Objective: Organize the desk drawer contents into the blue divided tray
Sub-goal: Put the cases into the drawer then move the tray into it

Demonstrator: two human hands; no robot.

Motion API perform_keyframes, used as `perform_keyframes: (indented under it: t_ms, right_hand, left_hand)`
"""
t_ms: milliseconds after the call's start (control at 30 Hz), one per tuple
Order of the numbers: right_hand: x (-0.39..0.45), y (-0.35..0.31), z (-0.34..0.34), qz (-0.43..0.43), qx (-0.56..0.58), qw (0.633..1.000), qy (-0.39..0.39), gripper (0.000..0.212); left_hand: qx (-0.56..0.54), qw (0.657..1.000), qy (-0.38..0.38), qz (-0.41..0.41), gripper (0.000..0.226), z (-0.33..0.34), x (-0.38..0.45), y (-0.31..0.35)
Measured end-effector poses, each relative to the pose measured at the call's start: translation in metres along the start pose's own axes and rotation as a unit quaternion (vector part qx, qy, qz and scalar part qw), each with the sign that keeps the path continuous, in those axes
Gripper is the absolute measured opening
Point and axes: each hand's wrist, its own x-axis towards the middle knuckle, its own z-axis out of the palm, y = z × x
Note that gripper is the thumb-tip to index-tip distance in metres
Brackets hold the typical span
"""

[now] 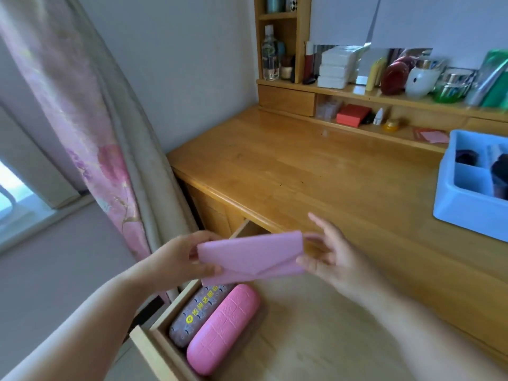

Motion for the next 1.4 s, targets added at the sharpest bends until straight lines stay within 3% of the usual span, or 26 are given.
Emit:
perform_keyframes:
  t_ms: [100,167,267,333,433,533,667,800,900,967,1033,1167,1267,1400]
  right_hand:
    - [-0.027,0.0,0.001,0.047,-0.125,0.983,-0.125,0.059]
    - [-0.048,0.011,0.005,0.085,-0.12,0.981,-0.128,0.051]
    - [-0.084,0.037,0.017,0.1,-0.104,0.986,-0.083,0.04]
    - [-0.102,0.054,0.021,0.106,-0.086,0.99,-0.022,0.036]
    - [-0.105,0.076,0.022,0.142,-0.106,0.979,0.102,0.034]
    - [-0.078,0.09,0.03,0.159,-0.193,0.955,0.159,0.042]
    - [-0.023,0.099,0.058,0.16,-0.248,0.949,0.116,0.053]
    - [0.014,0.102,0.091,0.147,-0.213,0.966,0.006,0.059]
    - [0.018,0.104,0.091,0.172,-0.164,0.969,-0.069,0.07]
    - [0.006,0.105,0.078,0.203,-0.12,0.968,-0.086,0.076]
    - [-0.015,0.102,0.061,0.213,-0.128,0.965,-0.084,0.07]
    - [-0.064,0.073,0.021,0.143,-0.132,0.98,-0.037,0.028]
    - [-0.103,0.04,-0.022,0.101,-0.089,0.991,0.028,0.024]
    - [-0.148,0.012,-0.096,0.058,-0.086,0.977,0.184,0.023]
  left_hand:
    - [-0.003,0.998,-0.063,0.018,0.043,0.019,-0.021,0.004]
    - [0.027,0.996,-0.087,0.022,0.044,0.036,-0.026,0.0]
    - [0.063,0.995,-0.069,0.031,0.046,0.063,-0.027,-0.014]
    - [0.057,0.998,0.003,0.032,0.051,0.079,-0.027,-0.025]
    - [0.145,0.979,0.145,0.009,0.05,0.091,-0.031,-0.046]
    - [0.232,0.96,0.151,-0.044,0.05,0.1,-0.039,-0.069]
    - [0.223,0.958,0.173,-0.048,0.05,0.111,-0.047,-0.084]
    - [0.197,0.96,0.198,-0.031,0.05,0.117,-0.051,-0.089]
    - [0.207,0.955,0.211,-0.032,0.05,0.118,-0.051,-0.092]
    - [0.216,0.954,0.203,-0.038,0.05,0.12,-0.053,-0.092]
    - [0.226,0.954,0.19,-0.045,0.051,0.121,-0.055,-0.088]
    - [0.264,0.949,0.168,-0.044,0.053,0.119,-0.054,-0.069]
    - [0.257,0.953,0.159,-0.001,0.046,0.13,-0.041,-0.029]
    - [0.19,0.961,0.161,0.117,0.032,0.169,-0.011,0.054]
